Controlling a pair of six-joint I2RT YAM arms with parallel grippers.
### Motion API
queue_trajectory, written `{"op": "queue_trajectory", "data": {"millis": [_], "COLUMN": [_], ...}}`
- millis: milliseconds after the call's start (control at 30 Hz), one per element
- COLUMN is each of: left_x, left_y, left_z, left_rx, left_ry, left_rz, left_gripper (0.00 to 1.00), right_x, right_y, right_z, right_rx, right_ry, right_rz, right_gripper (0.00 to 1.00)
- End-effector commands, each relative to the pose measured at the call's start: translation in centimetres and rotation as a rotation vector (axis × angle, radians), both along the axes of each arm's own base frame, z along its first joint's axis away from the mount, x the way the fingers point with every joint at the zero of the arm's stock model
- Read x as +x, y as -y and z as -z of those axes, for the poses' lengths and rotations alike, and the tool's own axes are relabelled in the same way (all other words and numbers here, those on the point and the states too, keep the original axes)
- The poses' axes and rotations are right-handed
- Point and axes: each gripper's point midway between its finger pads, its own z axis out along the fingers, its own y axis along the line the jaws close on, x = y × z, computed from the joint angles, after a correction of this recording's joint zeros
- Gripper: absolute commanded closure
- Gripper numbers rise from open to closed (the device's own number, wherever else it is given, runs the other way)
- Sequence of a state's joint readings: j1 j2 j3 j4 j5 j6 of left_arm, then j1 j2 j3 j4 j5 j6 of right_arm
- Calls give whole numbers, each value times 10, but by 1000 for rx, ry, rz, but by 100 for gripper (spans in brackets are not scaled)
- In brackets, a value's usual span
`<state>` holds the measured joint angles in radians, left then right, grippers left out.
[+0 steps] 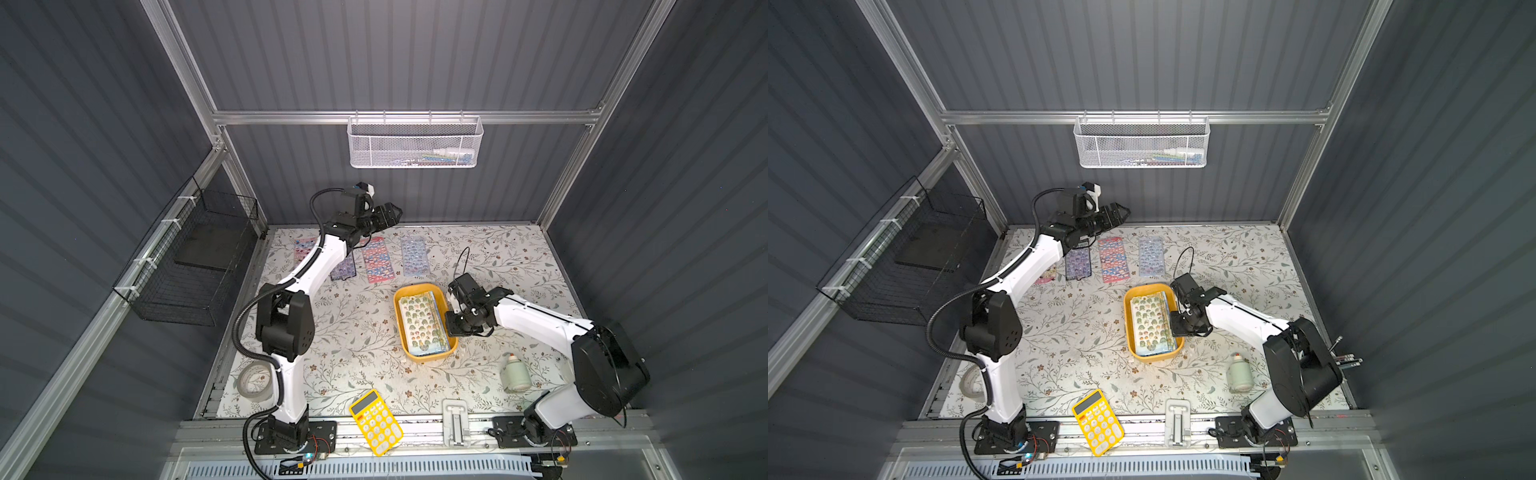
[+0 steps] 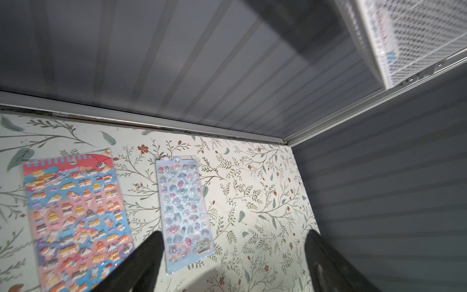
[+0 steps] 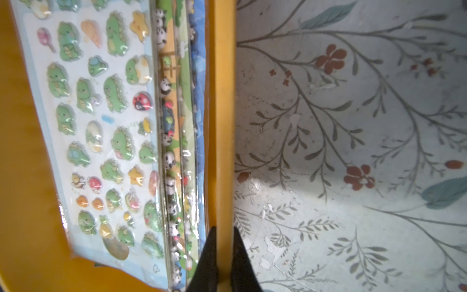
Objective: Take the stickers out of the storage box
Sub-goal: Place the sticker at the center of the board.
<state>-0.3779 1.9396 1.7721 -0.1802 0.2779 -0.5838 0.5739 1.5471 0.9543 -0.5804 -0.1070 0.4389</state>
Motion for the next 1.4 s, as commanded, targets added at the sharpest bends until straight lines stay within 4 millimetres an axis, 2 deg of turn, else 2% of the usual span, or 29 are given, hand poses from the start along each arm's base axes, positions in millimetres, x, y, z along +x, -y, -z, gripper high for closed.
{"op": "queue_trajectory", "data": {"millis": [0, 100, 167, 267, 400, 500, 600, 633, 900, 1067, 1367], "left_x": [-28, -57, -73, -96, -113, -120, -124, -125, -132, -135, -137], "left_y": [-21, -41, -51, -67, -73, -68, -56, -52, -15, -8, 6], "left_z": [43, 63, 70, 90, 110, 131, 146, 149, 168, 182, 192], "left_rx": [135, 205, 228, 280, 303, 298, 285, 288, 290, 293, 255], "left_ry": [-83, -149, -171, -230, -289, -345, -384, -389, -415, -448, -471], "left_rz": [0, -26, -46, -71, -75, -73, -55, -47, 22, 34, 60], "left_gripper": [15, 18, 23, 31, 53, 56, 39, 37, 40, 43, 49], "right_x": [4, 9, 17, 33, 53, 68, 77, 77, 72, 68, 55], "right_y": [-12, -9, -6, -1, -5, -16, -30, -34, -58, -66, -88], "right_z": [-7, -18, -29, -54, -83, -91, -84, -81, -40, -23, 4], "right_rx": [13, 8, 0, -32, -33, -21, -4, 0, 20, 27, 70], "right_ry": [7, 47, 96, 180, 278, 308, 293, 289, 190, 157, 67], "right_rz": [2, 24, 33, 48, 38, 25, 6, -1, -57, -70, -91], "right_gripper": [76, 61, 56, 54, 52, 53, 55, 56, 54, 55, 59]}}
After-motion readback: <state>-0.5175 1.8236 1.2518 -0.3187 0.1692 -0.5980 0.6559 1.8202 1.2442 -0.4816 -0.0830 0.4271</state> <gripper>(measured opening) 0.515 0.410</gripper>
